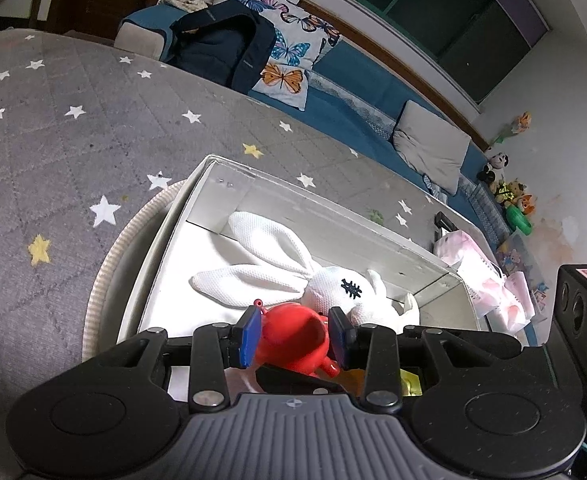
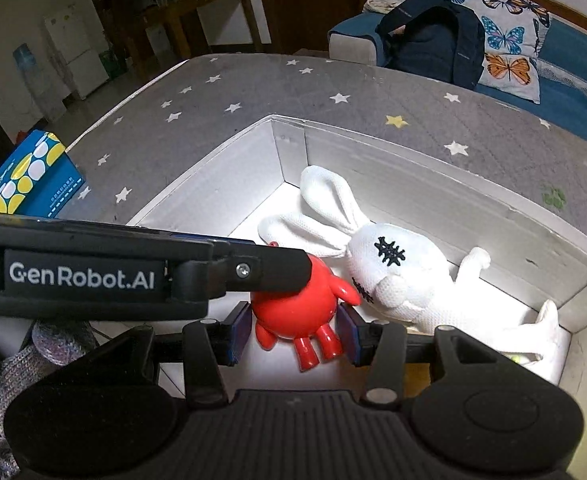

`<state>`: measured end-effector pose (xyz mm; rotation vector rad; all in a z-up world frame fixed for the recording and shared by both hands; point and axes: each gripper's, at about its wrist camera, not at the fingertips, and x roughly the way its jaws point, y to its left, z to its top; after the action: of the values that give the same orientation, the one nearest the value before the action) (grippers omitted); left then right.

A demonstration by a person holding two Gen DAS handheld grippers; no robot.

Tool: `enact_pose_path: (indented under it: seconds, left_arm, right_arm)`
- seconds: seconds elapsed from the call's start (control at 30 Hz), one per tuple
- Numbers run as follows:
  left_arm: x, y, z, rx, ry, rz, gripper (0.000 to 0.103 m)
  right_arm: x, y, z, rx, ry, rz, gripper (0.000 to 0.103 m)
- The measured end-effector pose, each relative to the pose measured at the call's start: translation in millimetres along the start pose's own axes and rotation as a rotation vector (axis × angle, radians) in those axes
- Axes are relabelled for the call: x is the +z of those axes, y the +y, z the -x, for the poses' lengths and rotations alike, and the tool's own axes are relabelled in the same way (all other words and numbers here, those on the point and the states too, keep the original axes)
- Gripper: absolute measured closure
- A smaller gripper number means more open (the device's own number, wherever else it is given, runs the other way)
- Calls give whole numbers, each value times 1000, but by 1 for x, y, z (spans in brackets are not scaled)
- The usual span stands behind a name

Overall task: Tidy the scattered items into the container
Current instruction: 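Lift the red toy with both grippers and carry it into the box, then lower the red toy beside the rabbit head and open both grippers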

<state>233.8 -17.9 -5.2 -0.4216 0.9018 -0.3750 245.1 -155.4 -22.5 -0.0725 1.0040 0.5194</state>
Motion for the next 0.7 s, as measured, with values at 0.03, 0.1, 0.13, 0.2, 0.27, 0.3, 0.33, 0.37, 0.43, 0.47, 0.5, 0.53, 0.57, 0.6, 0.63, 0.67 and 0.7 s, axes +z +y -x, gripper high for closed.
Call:
enact_pose_path:
  seconds: [0.03,0.1,0.13,0.2,0.27,0.3,0.33,0.37,0.43,0.47,0.5,0.53,0.57,0.6,0.63,0.67,0.7]
  left_arm:
    - [0,0,1,0,-2,0,64]
    - [0,1,3,-1,-9,0,64]
    - [1,1,5,-1,-12,2,64]
    - [1,2,8,-2,-18,5,64]
    - [1,2,12,-3,-26,7,64]
    - [0,2,14,-4,-30,7,64]
    - [0,2,16,-5,-34,8,64]
    - [-1,2,18,-6,-38,8,64]
    - [-2,2,22,-9,-45,11,64]
    - [-4,2,25,-11,-49,12,64]
    - [-5,2,27,-11,-53,11,64]
    - [-6,2,30,-9,-57,11,64]
    - [-7,1,32,-7,-62,12,64]
    - [-8,2,34,-8,-66,14,64]
    - [-10,2,37,-11,-68,17,64]
    - [-11,2,40,-12,-71,22,64]
    - [-13,2,42,-14,-75,26,64]
  right_arm:
    - [0,0,1,0,-1,1,55]
    - [-1,1,2,-1,-7,6,55]
    - [-2,2,2,-2,-8,7,55]
    - [-3,1,3,-4,-13,2,55]
    - [-4,0,5,-5,-19,-3,55]
    - [-4,0,6,-6,-21,-3,55]
    - [-5,0,7,-11,-24,-1,55]
    - [-6,1,9,-17,-29,-1,54]
    - [-8,1,14,-16,-39,-5,54]
    - [-9,0,16,-14,-45,-7,54]
    - [-10,0,19,-15,-51,-10,54]
    - [-11,1,22,-18,-59,-11,54]
    - [-12,1,26,-19,-66,-10,54]
    - [-13,2,29,-17,-70,-8,53]
    - [-14,2,31,-17,-74,-8,51]
    - [-15,3,34,-22,-80,-8,48]
    - [-16,4,37,-27,-88,-8,48]
